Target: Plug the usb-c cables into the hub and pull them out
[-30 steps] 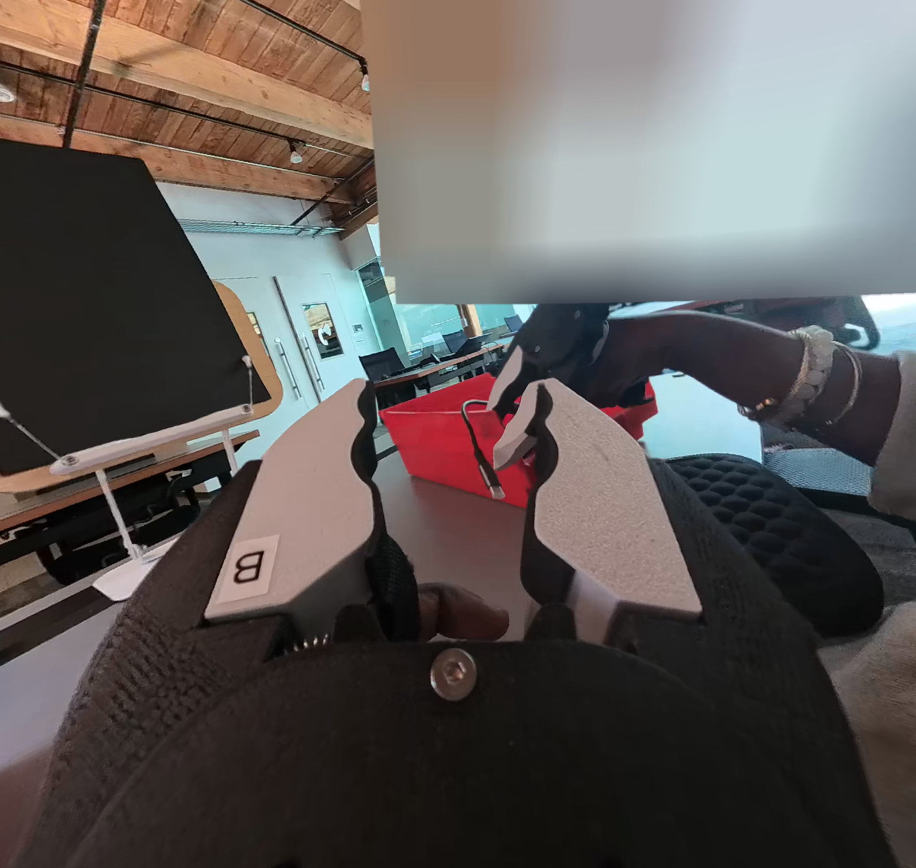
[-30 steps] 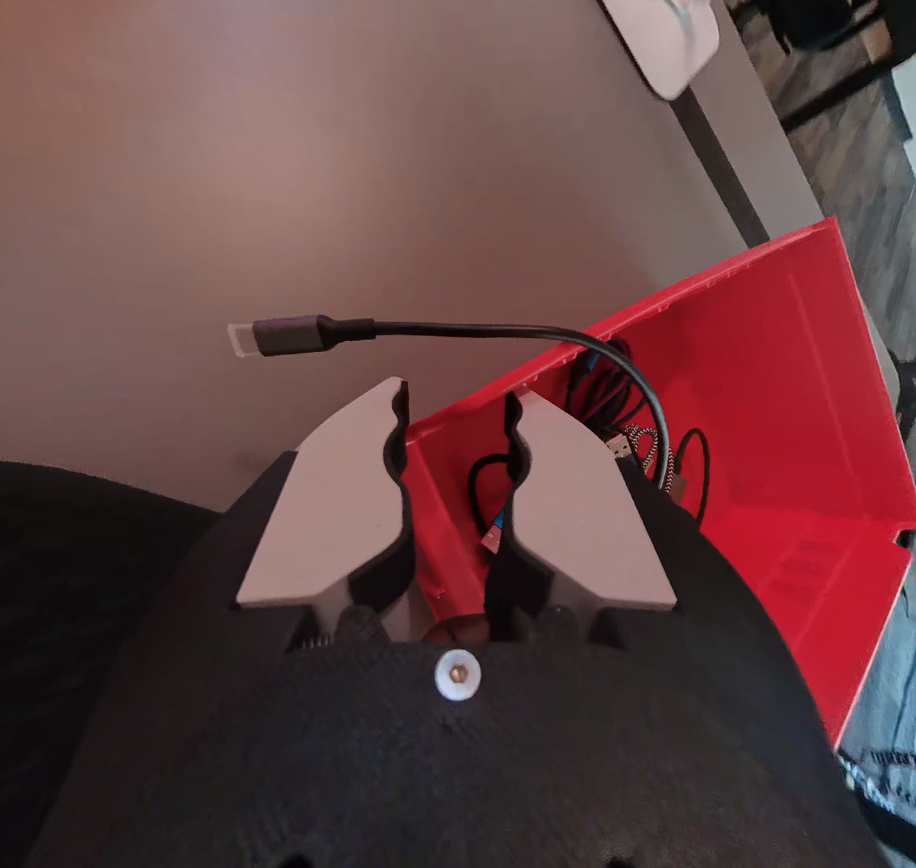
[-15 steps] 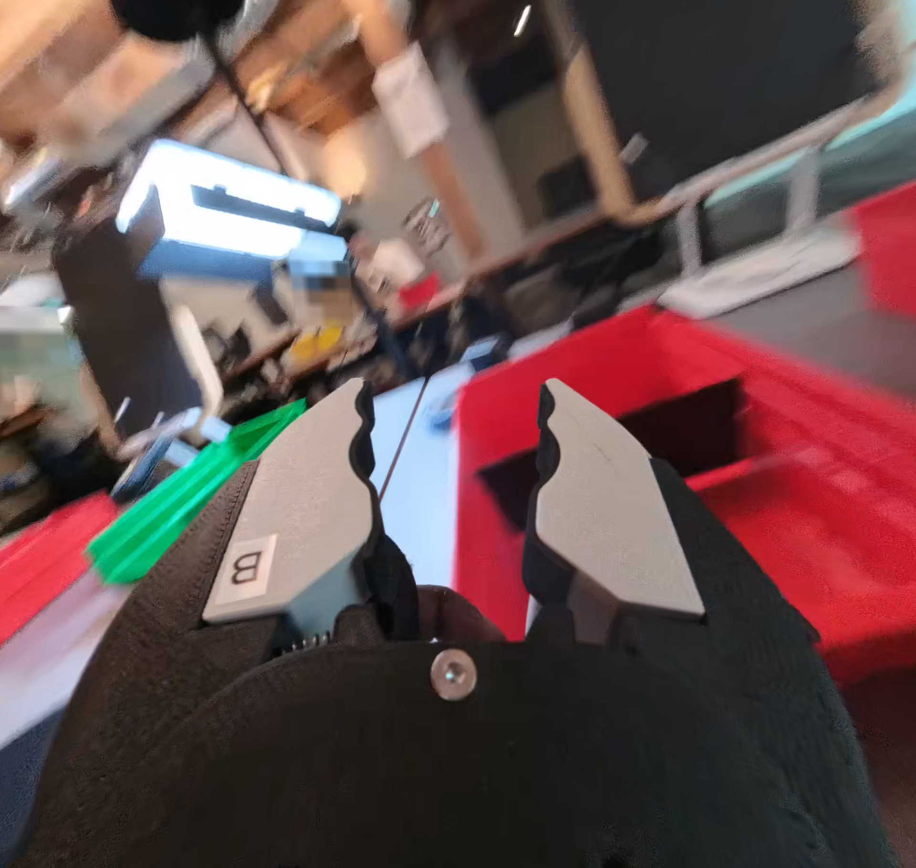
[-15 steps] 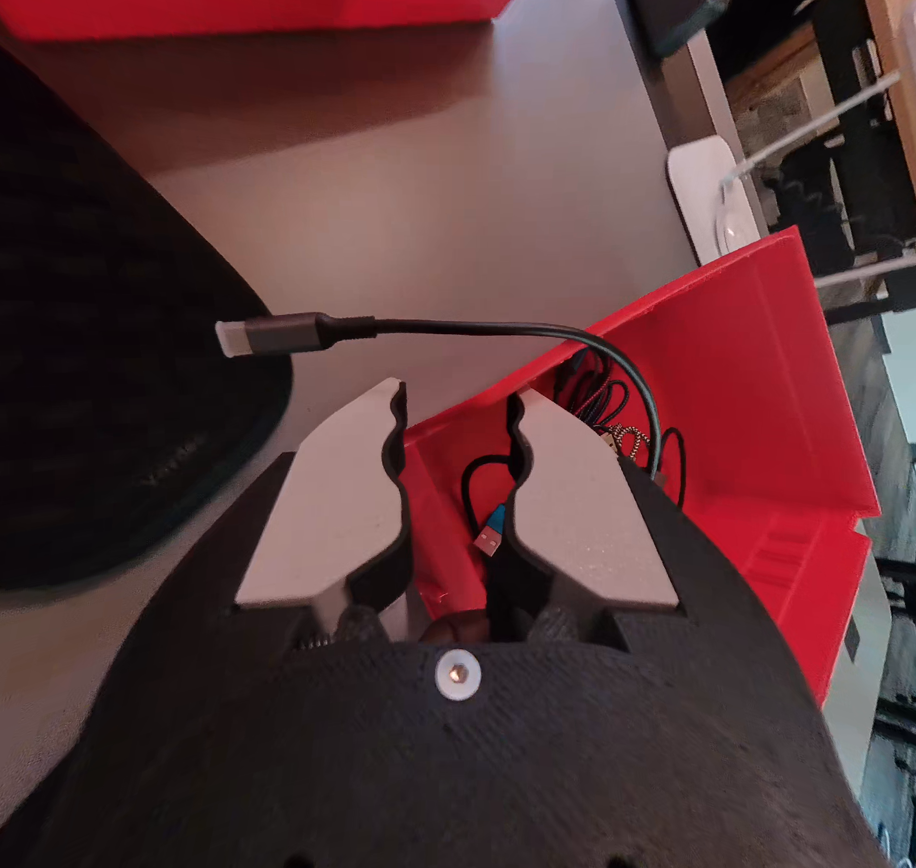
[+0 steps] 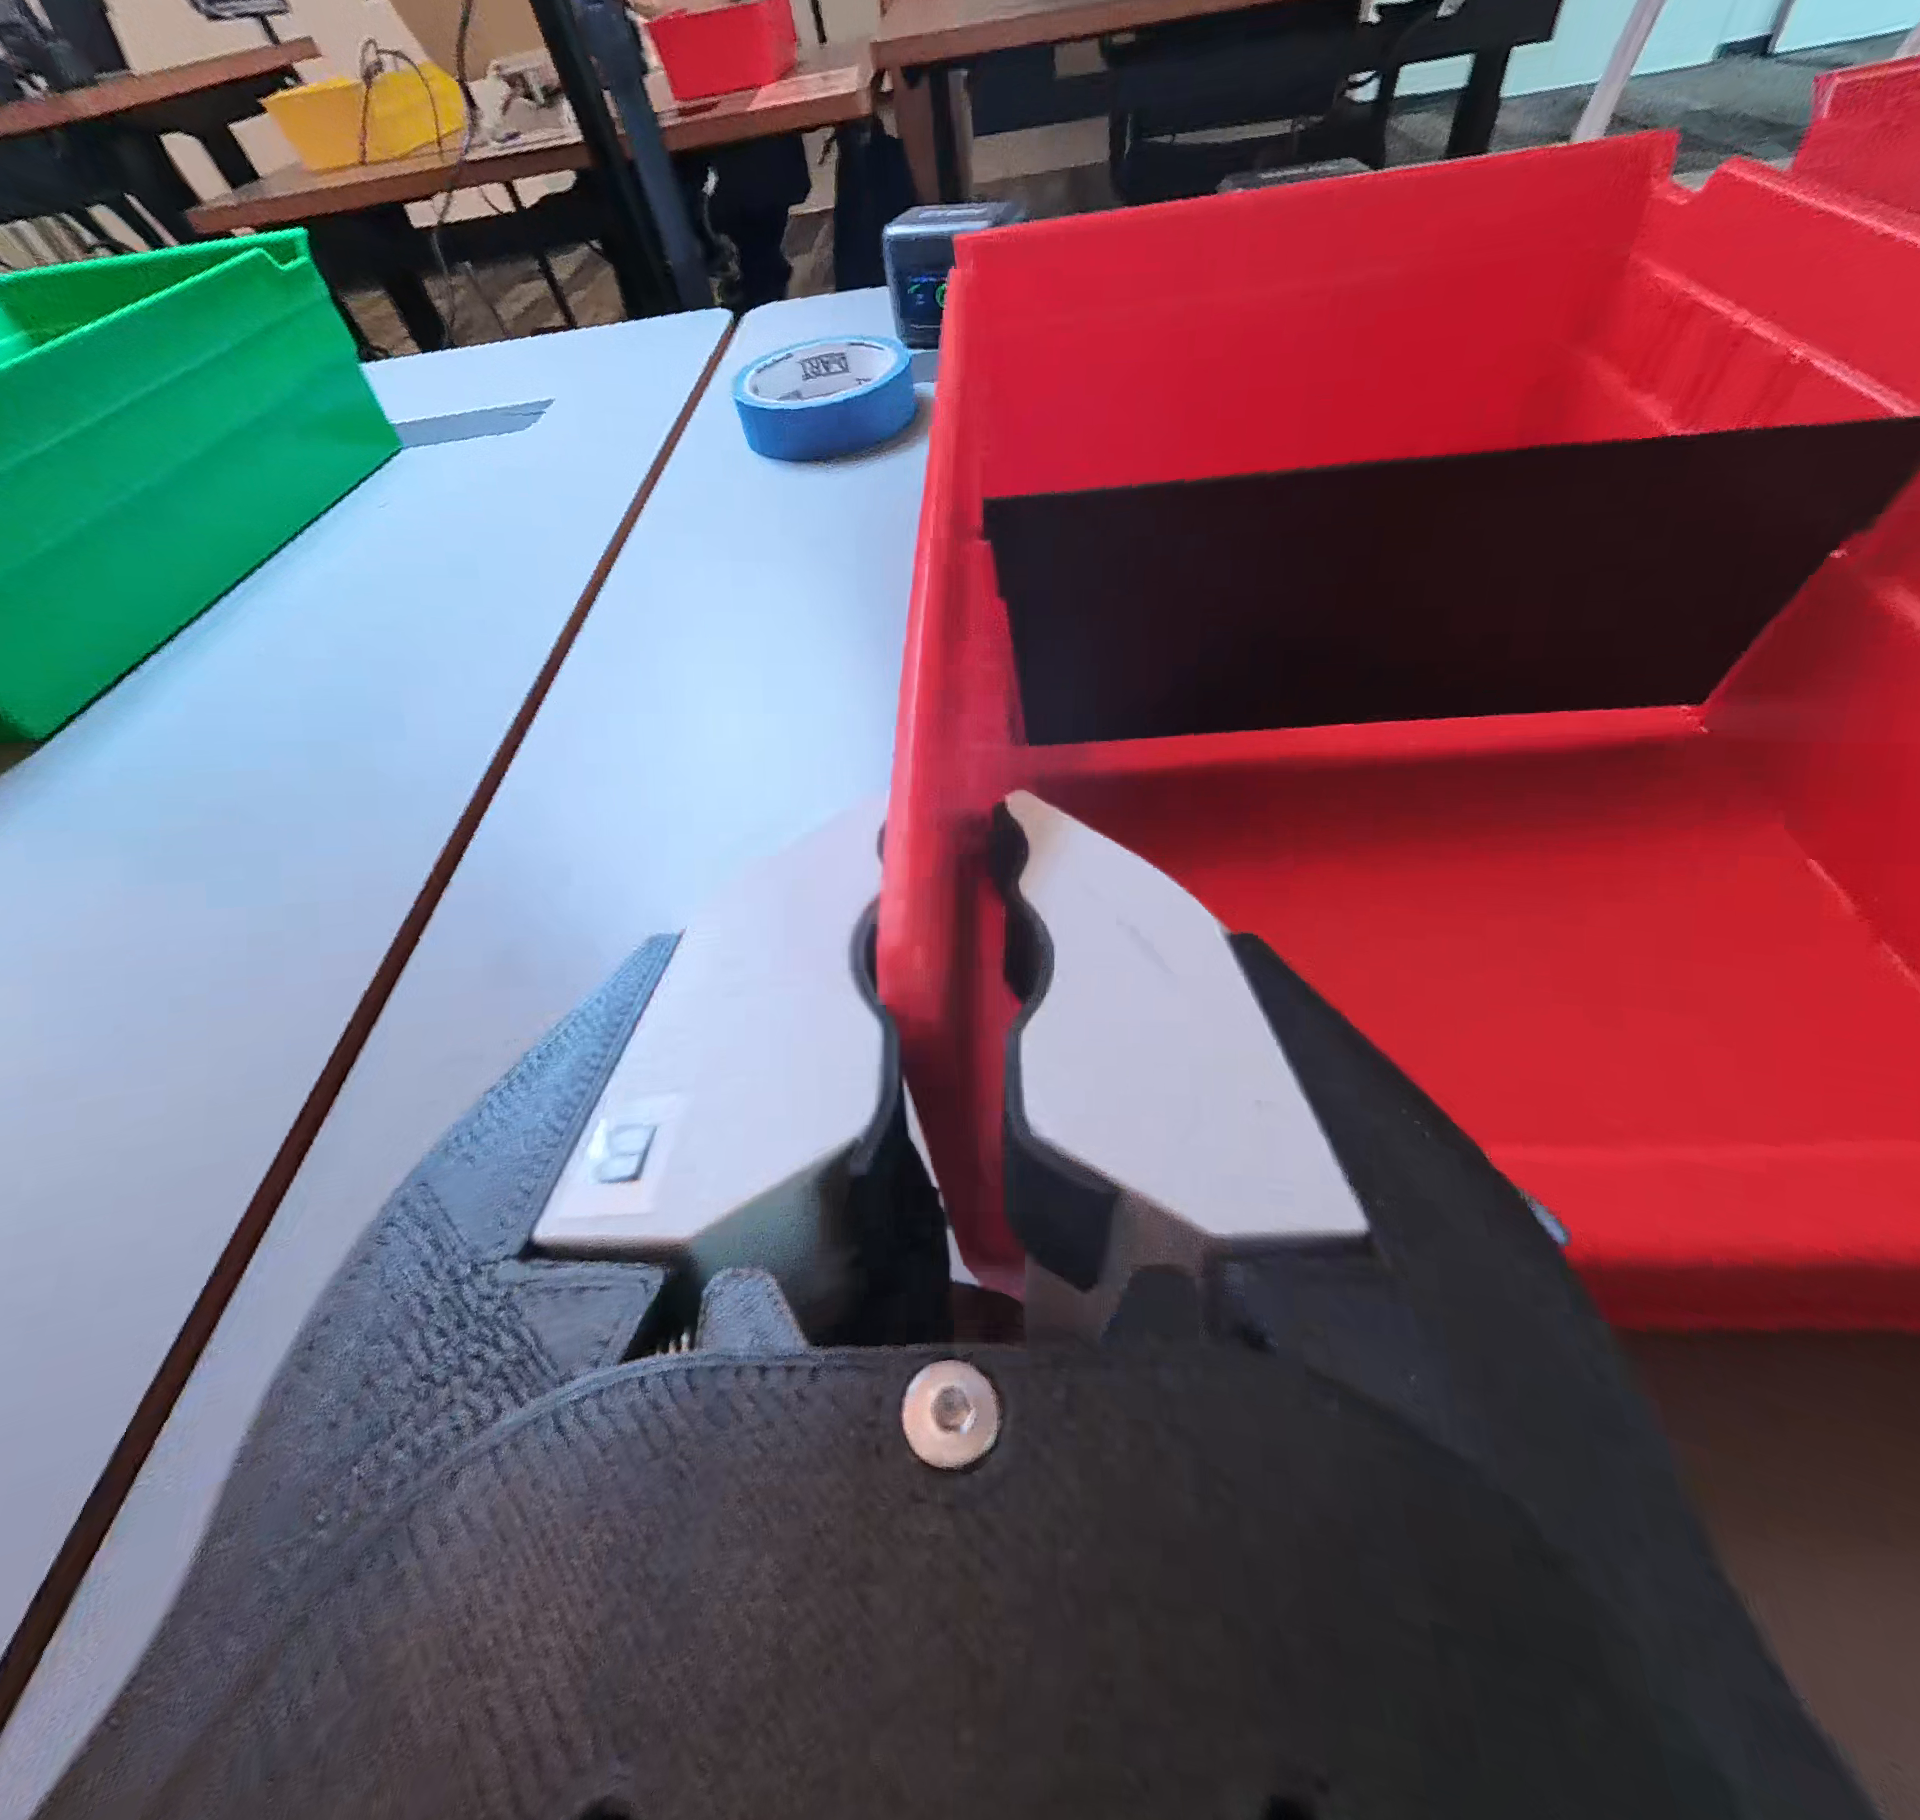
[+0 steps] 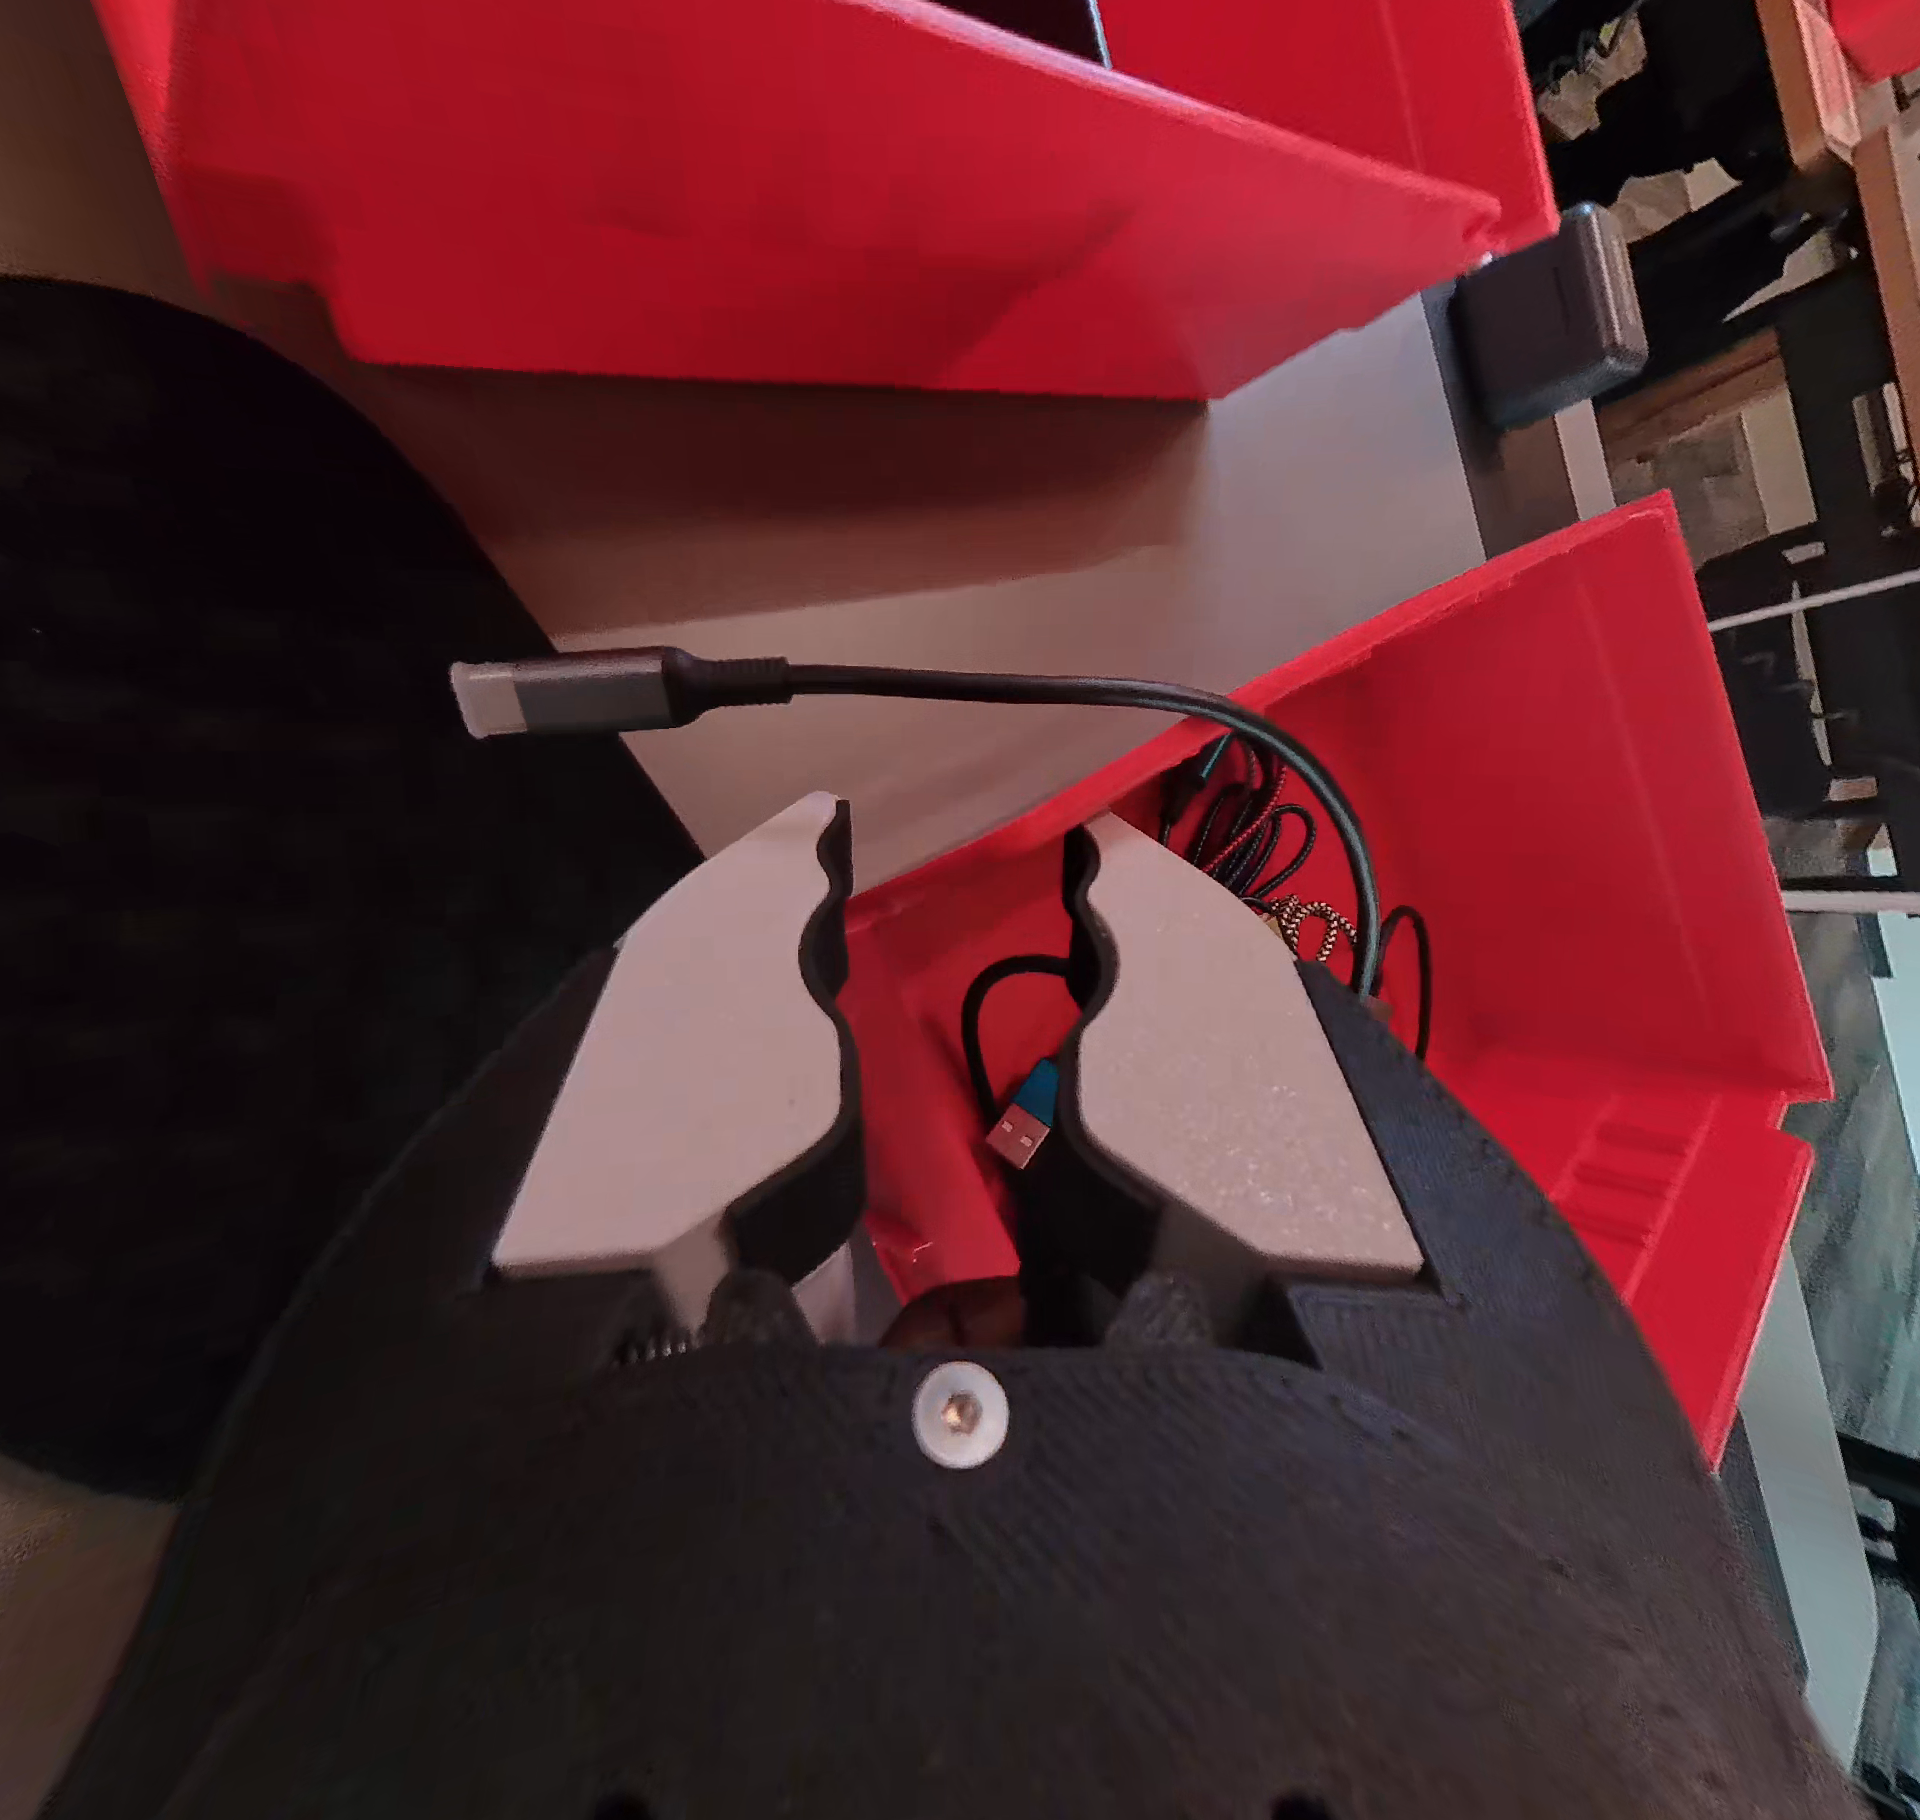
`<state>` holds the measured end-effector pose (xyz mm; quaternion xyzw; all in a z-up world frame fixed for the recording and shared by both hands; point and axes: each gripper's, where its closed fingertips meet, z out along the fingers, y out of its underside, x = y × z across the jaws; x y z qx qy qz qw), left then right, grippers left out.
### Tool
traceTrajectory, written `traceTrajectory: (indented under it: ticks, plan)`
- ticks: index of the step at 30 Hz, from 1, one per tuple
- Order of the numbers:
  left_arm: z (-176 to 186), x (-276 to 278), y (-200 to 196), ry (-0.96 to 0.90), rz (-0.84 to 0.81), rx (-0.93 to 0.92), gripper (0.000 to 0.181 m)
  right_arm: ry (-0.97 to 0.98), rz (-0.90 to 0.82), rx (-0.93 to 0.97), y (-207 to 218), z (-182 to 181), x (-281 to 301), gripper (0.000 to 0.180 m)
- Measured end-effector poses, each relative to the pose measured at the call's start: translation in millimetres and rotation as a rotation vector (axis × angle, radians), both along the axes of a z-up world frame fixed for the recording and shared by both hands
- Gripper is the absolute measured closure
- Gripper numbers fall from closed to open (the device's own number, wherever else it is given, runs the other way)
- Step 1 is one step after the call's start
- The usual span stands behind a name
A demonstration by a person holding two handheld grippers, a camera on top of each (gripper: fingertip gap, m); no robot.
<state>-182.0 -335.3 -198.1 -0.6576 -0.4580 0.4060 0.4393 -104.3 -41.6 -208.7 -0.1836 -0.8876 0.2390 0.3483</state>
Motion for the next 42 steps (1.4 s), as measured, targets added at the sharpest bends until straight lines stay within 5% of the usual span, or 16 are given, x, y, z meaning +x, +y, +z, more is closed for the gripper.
traceTrajectory:
  ticks: [1, 16, 28, 31, 34, 38, 42]
  plan:
    - [1.0, -1.3, 0.4, 0.012, 0.001, -0.003, 0.168, 0.000, 0.008, 0.001, -3.1, -0.1, -1.1, 0.141]
    - [0.7, 18.5, -54.0, -0.003, 0.166, -0.042, 0.172, 0.044, 0.190, -0.113, -73.5, 1.7, -33.2, 0.141]
    - [-4.2, 53.4, -82.4, -0.179, 0.148, -0.132, 0.170, 0.018, 0.291, -0.269, -135.2, 5.9, -60.5, 0.141]
    - [-5.1, 64.8, -85.8, -0.221, 0.122, -0.122, 0.170, 0.093, 0.310, -0.290, -128.7, 26.9, -50.9, 0.141]
    - [-5.3, 76.6, -91.8, -0.241, 0.102, -0.143, 0.169, 0.179, 0.337, -0.363, -125.4, 59.9, -30.5, 0.122]
    - [0.4, 75.9, -99.7, -0.157, 0.116, -0.147, 0.134, 0.107, 0.400, -0.702, -151.3, 84.3, 18.9, 0.109]
    - [-11.8, 70.7, -87.9, -0.187, 0.041, -0.075, 0.128, -0.096, 0.369, -0.637, -189.5, 22.4, 45.5, 0.099]
